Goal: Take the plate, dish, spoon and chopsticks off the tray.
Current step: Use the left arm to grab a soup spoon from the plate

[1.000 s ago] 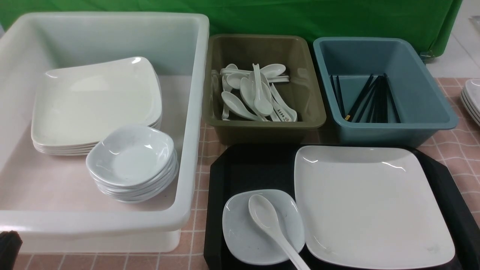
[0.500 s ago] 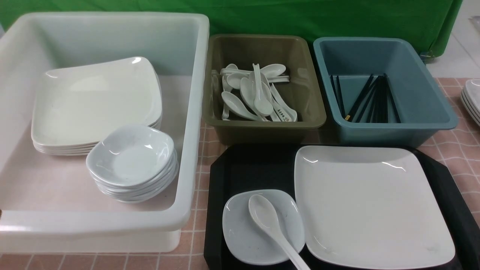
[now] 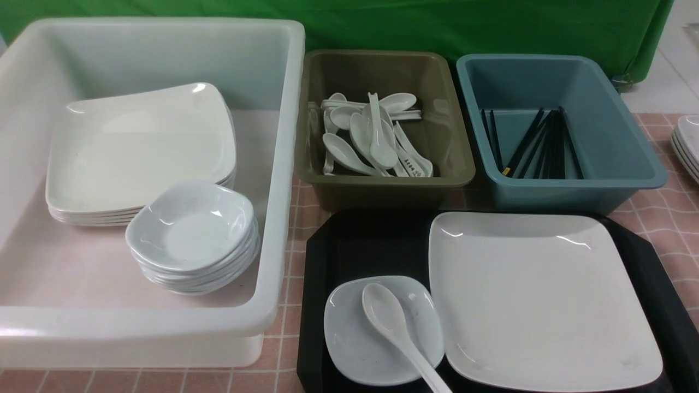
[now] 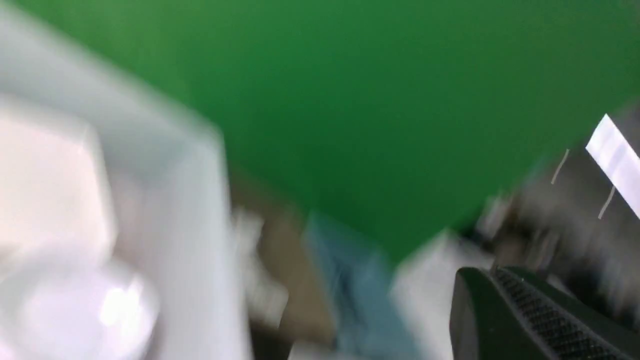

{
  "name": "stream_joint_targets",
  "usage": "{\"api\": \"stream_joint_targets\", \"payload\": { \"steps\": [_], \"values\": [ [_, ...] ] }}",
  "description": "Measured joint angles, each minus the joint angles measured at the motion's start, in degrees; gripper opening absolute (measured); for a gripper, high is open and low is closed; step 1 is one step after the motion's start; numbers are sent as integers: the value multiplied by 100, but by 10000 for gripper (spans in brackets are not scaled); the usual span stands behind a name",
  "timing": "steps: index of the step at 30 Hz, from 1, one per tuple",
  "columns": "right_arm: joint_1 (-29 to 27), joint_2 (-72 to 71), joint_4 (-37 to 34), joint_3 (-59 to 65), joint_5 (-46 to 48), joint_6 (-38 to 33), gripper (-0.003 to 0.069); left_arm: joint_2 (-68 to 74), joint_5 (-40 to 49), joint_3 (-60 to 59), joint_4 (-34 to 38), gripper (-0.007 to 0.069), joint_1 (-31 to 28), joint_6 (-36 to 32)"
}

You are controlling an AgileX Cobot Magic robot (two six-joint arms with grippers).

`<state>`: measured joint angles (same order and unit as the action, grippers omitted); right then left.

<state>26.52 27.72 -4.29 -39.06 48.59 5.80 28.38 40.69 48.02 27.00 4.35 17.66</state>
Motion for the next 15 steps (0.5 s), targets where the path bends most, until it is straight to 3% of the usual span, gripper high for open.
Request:
{"api": "stream_joint_targets", "payload": {
  "steps": [4,6,8,11,15],
  "values": [
    [0,0,6,0,-25,0,99,1623,2182,660,1239,5,36,-1588],
    [0,0,6,0,-31,0,100,2528,2710,728,2364,5,76,-2580],
    [0,0,6,0,-43,0,106,3136,2830,742,3090,5,216,-3110],
    [0,0,17,0,-56,0,112,3934,2841,836,3743,5,674,-3496],
    [0,0,24,0,-56,-5,114,4607,2694,941,3637,6,1420,-3462]
  ]
}}
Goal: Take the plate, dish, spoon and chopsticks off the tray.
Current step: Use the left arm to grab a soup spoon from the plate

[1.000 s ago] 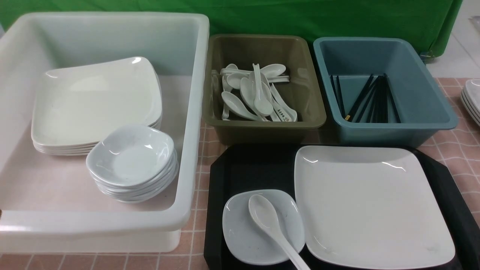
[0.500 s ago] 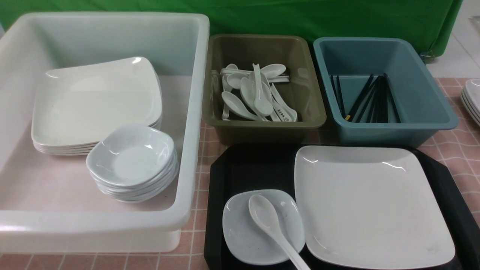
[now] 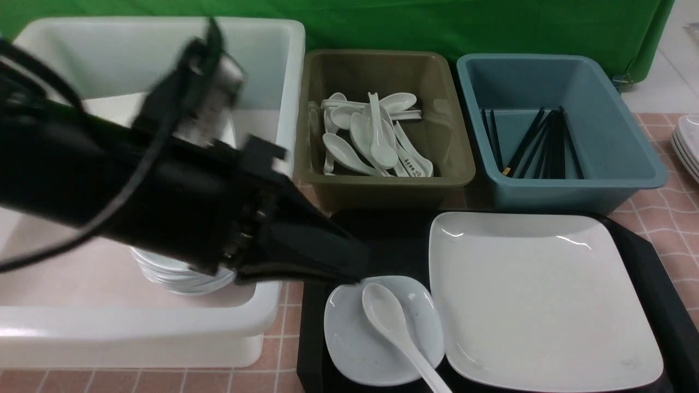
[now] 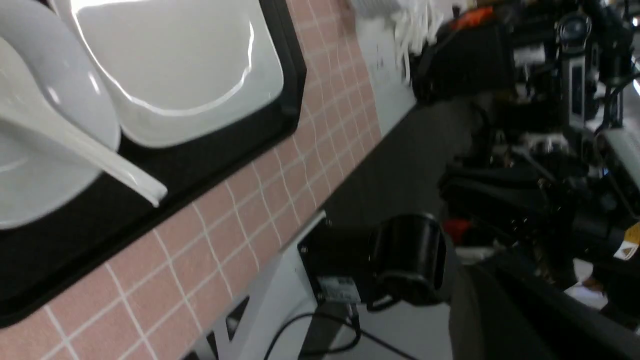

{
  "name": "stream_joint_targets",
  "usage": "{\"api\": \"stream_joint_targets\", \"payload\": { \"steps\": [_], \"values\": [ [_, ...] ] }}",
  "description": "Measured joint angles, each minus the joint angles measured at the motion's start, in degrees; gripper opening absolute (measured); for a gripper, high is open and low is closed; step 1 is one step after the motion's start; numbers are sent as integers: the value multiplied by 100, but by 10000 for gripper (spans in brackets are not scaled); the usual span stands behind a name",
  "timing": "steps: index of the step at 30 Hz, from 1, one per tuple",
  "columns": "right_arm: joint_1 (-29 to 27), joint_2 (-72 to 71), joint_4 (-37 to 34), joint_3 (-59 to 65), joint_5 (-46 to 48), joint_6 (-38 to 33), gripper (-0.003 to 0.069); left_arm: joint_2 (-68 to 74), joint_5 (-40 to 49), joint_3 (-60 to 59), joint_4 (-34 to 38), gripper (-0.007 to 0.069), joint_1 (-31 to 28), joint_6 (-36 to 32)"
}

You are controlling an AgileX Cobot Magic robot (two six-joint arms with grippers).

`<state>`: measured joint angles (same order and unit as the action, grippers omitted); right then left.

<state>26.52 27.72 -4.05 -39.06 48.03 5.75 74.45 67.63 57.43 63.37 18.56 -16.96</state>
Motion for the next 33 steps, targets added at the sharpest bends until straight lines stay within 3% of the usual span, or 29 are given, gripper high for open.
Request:
{"api": "stream_joint_targets", "payload": {
  "steps": [2,3,4,6,8,10,14,21,28,33],
  "values": [
    [0,0,0,0,0,-51,115,469,-397,88,-516,20,755,473],
    [0,0,0,0,0,-65,115,503,-433,98,-640,23,813,569],
    [0,0,0,0,0,-89,118,823,-724,211,-1184,45,1317,996],
    [0,0,1,0,-5,-105,120,1198,-937,407,-1911,83,1782,1615],
    [0,0,1,0,-5,-107,122,1391,-1011,535,-2257,106,1960,1900],
    [0,0,1,0,-5,-136,127,1888,-1104,897,-2995,177,2251,2518],
    [0,0,1,0,-6,-150,133,2646,-1268,1459,-3575,295,2396,2993],
    [0,0,1,0,-16,-164,140,3582,-1279,1955,-3987,425,2396,3744],
    [0,0,1,0,-37,-169,150,3741,-1629,1996,-4409,446,2396,4139],
    [0,0,1,0,-60,-169,160,3743,-2073,1996,-4868,420,2396,4529]
  ]
}}
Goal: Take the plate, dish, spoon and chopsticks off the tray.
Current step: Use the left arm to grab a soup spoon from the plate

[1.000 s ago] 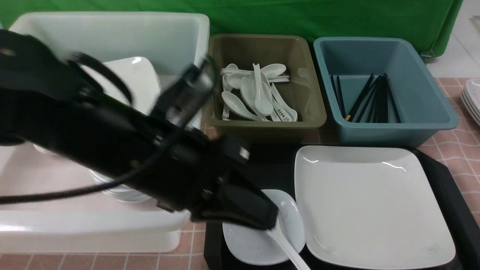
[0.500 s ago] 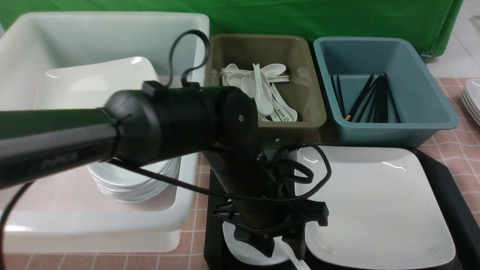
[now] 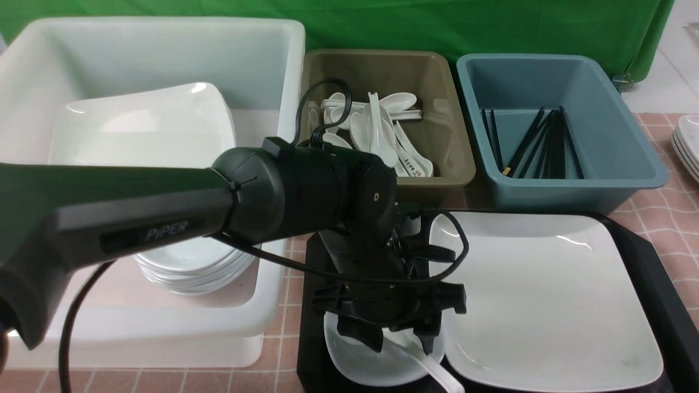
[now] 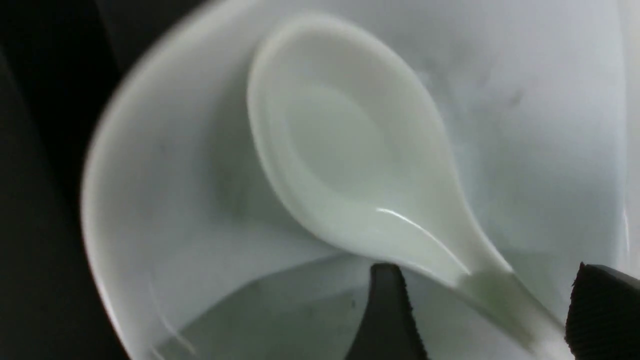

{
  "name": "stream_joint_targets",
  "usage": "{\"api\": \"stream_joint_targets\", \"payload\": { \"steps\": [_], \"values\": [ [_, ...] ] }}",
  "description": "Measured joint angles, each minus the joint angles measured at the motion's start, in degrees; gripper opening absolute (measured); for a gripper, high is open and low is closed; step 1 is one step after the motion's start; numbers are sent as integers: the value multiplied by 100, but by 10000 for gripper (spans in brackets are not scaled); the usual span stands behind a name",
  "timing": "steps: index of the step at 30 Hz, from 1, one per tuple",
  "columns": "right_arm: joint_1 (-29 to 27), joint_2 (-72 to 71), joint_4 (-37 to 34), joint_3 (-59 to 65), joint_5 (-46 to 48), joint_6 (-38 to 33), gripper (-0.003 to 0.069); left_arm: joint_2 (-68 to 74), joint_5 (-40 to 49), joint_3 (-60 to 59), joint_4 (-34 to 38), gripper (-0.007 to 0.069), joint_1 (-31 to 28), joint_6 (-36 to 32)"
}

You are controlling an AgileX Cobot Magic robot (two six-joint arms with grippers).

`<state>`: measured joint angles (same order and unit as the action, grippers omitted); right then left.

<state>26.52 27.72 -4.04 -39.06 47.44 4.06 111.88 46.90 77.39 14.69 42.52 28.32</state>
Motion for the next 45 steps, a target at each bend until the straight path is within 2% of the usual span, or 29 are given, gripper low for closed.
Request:
{"api": "stream_joint_targets", "payload": {
  "steps": [7,16,19,23,31,39,45],
  "values": [
    [0,0,0,0,-16,0,173,0,-183,-5,-81,377,0,298],
    [0,0,0,0,-25,0,200,0,287,-5,-119,371,0,733],
    [0,0,0,0,-29,0,206,0,533,-5,77,371,0,1227],
    [0,0,0,74,-56,0,214,0,548,-5,418,371,0,1534],
    [0,0,-5,181,-67,0,225,0,524,-5,211,371,0,2098],
    [0,0,-5,181,-67,0,238,0,143,-5,62,371,0,2172],
    [0,0,-11,181,-71,0,238,0,254,-5,-36,371,0,2179]
  ]
}}
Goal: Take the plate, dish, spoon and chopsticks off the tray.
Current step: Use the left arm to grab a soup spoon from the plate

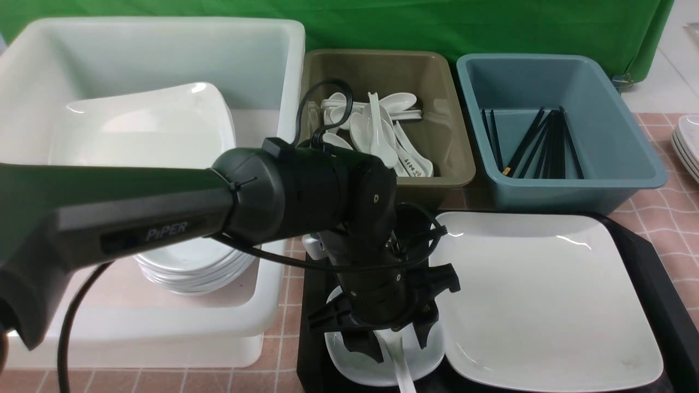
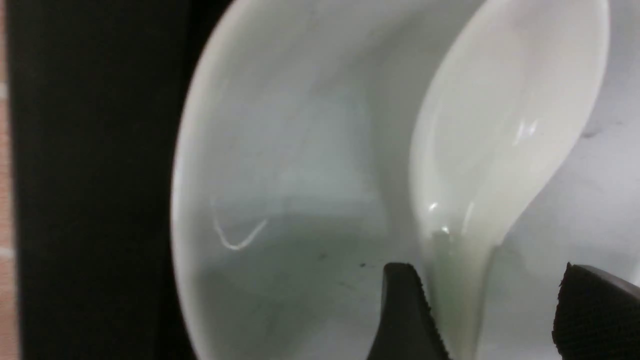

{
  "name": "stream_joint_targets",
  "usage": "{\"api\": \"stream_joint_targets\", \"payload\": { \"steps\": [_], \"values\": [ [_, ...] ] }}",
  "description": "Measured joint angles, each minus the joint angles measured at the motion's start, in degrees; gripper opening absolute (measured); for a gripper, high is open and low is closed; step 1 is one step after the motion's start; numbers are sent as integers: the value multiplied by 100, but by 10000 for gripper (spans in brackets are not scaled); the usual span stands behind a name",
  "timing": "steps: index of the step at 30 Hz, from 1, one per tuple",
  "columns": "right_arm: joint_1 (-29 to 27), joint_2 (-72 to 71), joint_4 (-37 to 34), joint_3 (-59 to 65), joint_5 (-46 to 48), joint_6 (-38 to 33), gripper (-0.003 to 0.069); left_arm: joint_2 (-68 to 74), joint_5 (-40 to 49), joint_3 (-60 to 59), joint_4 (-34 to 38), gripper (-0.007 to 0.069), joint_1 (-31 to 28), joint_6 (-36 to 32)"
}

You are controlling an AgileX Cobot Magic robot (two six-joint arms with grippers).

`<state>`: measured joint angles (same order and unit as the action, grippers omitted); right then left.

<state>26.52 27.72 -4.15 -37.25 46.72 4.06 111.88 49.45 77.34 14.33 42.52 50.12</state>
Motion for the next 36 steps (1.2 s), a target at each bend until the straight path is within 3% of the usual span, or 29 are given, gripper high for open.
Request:
{"api": "stream_joint_targets", "payload": {
  "steps": [12,19,27,29,35,36],
  "values": [
    [0,0,-6,0,-91,0,240,0,7,0,-392,371,0,406],
    [0,0,-11,0,-142,0,240,64,-329,0,-390,371,0,461],
    [0,0,-11,0,-216,0,240,288,-74,57,-186,363,2,472],
    [0,0,-11,0,-216,0,240,288,-62,57,-169,344,2,366],
    [0,0,-11,0,-221,0,240,311,14,95,-40,173,2,-428],
    [0,0,-11,0,-221,0,240,325,76,146,-40,174,2,-549]
  ]
}}
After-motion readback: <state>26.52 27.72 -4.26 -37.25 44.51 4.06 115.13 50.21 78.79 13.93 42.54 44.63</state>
